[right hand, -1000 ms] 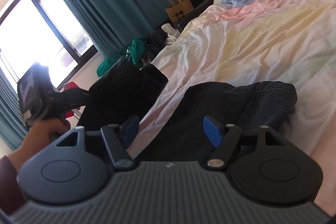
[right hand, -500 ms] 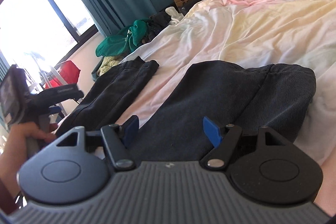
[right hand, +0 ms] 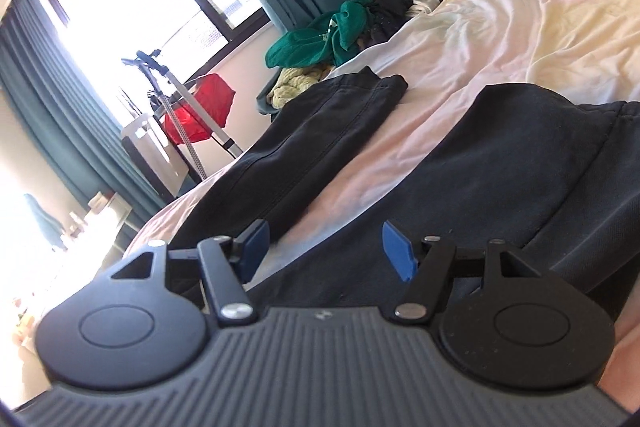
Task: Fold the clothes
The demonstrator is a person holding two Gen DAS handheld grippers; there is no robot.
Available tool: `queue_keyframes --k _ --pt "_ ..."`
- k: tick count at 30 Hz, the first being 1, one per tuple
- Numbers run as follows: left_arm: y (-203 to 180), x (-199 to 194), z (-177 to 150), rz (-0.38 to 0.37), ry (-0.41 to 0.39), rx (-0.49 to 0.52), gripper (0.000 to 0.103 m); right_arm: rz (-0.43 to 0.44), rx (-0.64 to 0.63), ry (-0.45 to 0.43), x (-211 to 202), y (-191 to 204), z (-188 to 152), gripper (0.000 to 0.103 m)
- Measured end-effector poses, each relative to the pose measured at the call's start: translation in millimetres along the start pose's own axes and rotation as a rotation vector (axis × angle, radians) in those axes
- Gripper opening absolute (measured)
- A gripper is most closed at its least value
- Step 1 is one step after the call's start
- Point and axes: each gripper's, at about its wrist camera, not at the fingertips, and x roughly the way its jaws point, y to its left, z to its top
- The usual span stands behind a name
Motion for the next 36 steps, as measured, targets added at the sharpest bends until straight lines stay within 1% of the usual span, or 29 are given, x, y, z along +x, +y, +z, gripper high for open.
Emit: queue_keyframes --k 2,5,8,10,12,13,16,18,21,23,25,29,30,32,33,35,36 --pt "4.6 -0.9 -4.5 -0.021 0.018 -0.017 0.093 0.000 -0.039 -0.011 -0.1 6.9 -6.0 0.066" --pt "1.9 3.0 -2.3 -0.017 -0.003 0.010 0.093 0.010 -0.072 -0.024 0.6 13.0 -15.5 0.066" --pt "-1.8 14.8 -0.6 -0.003 -0.034 0.001 0.093 -0.001 -0.188 -0.027 6.6 20.3 -30.7 0.067" --pt "-3.1 18.4 -6.0 -0.007 -0.018 -0.020 0.093 -0.007 -0.283 -0.015 11.6 25.0 -40.0 0.067" --pt "-6.2 20.7 -13.4 -0.016 -0.002 -0.034 0.093 -0.027 -0.352 -0.017 13.0 27.4 -44.5 0.067" --pt "-9.3 18.4 -15.6 -0.022 -0.008 -0.015 0.093 -0.036 -0.380 -0.017 13.6 28.1 -46.3 0.067" --pt "-18.5 11.2 -21.9 -0.041 -0.027 0.041 0.093 -0.076 -0.362 -0.012 13.5 23.5 -46.6 0.067" --pt "-18.2 3.0 -20.5 -0.071 -0.057 0.037 0.094 -0.124 -0.366 -0.013 13.1 20.4 -47.7 0.067" --pt "-13.3 -4.0 -18.9 -0.127 -0.034 0.006 0.094 -0.190 -0.328 -0.027 13.7 15.5 -44.8 0.067" --pt "-7.0 -8.7 -19.0 -0.142 -0.041 -0.001 0.094 -0.222 -0.295 -0.046 13.9 14.5 -42.2 0.067" --pt "0.2 -10.5 -19.2 -0.131 -0.038 -0.011 0.094 -0.241 -0.296 -0.052 15.4 17.1 -41.1 0.067" --pt "19.6 -3.3 -16.4 -0.158 0.015 -0.113 0.094 -0.254 -0.336 -0.070 24.2 29.7 -33.8 0.067" --pt "20.7 -1.7 -16.9 -0.162 0.022 -0.116 0.094 -0.253 -0.327 -0.079 29.0 32.4 -28.8 0.067" --pt "22.6 1.6 -18.2 -0.169 0.035 -0.123 0.095 -0.270 -0.290 -0.060 45.6 36.6 -18.1 0.067" --pt "22.4 3.2 -20.4 -0.166 0.040 -0.122 0.095 -0.277 -0.263 -0.045 55.6 38.4 -12.1 0.067" --pt "21.6 7.8 -25.3 -0.165 0.054 -0.132 0.095 -0.266 -0.186 -0.018 76.1 38.5 -0.2 0.065" --pt "20.4 11.5 -28.3 -0.167 0.063 -0.137 0.095 -0.274 -0.155 -0.011 86.9 38.5 4.9 0.066"
